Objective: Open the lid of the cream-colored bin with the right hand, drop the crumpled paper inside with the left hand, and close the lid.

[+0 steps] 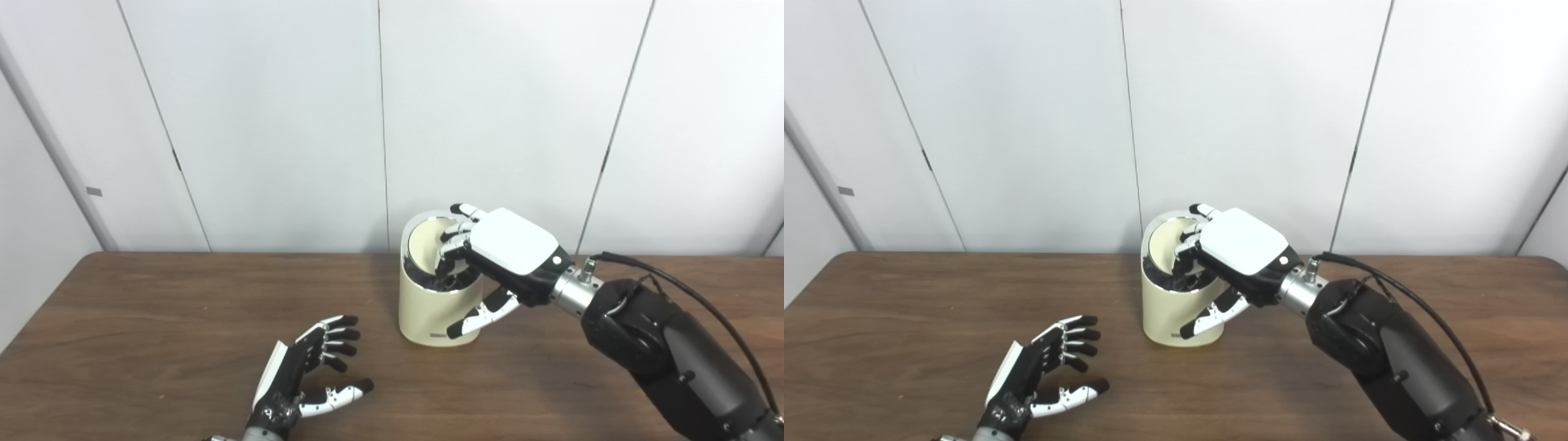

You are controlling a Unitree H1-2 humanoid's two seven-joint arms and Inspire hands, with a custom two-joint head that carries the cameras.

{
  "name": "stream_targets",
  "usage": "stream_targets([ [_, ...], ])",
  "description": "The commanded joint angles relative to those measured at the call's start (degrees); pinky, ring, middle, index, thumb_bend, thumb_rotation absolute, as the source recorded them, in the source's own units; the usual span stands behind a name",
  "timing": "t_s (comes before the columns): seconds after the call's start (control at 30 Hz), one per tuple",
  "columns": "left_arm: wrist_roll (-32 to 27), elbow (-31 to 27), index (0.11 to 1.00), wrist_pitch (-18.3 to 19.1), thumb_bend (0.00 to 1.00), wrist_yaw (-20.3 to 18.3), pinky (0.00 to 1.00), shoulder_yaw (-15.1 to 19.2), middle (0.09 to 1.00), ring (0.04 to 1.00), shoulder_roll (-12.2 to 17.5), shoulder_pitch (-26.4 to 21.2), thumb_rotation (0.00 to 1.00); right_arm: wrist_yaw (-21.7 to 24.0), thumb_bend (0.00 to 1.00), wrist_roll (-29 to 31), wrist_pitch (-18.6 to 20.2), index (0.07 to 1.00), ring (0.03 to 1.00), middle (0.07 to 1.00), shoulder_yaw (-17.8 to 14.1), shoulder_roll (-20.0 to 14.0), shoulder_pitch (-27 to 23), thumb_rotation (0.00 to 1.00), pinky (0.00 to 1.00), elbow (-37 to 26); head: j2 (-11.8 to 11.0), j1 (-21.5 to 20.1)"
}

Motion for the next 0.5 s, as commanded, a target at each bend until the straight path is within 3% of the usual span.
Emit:
stream_targets([
  [0.0, -0.14, -0.45, 0.796, -1.16, 0.69, 0.41, 0.57, -0.01, 0.74, 0.669, -0.16, -1.69, 0.0, 2.12, 0.65, -0.81, -0.57, 0.568, 0.796, 0.585, 0.54, -1.31, 0.02, 0.57, 0.97, 0.5, 0.01, 0.09],
  [0.23, -0.56, -0.42, 0.793, -0.73, 0.69, 0.19, 0.58, 0.13, 0.739, 0.672, -0.07, -1.98, 0.0, 3.05, 0.66, 1.37, 0.68, 0.571, 0.79, 0.584, -0.56, -0.68, -0.33, 0.54, 0.96, 0.11, -0.11, 0.17],
  [0.47, -0.31, -0.39, 0.793, -1.1, 0.69, 0.19, 0.57, 0.06, 0.74, 0.666, 0.12, -2.21, 0.0, 4.95, 0.65, 7.23, 4.34, 0.564, 0.787, 0.575, -3.86, 1.03, -0.37, 0.55, 0.98, -1.49, -0.21, 0.05],
])
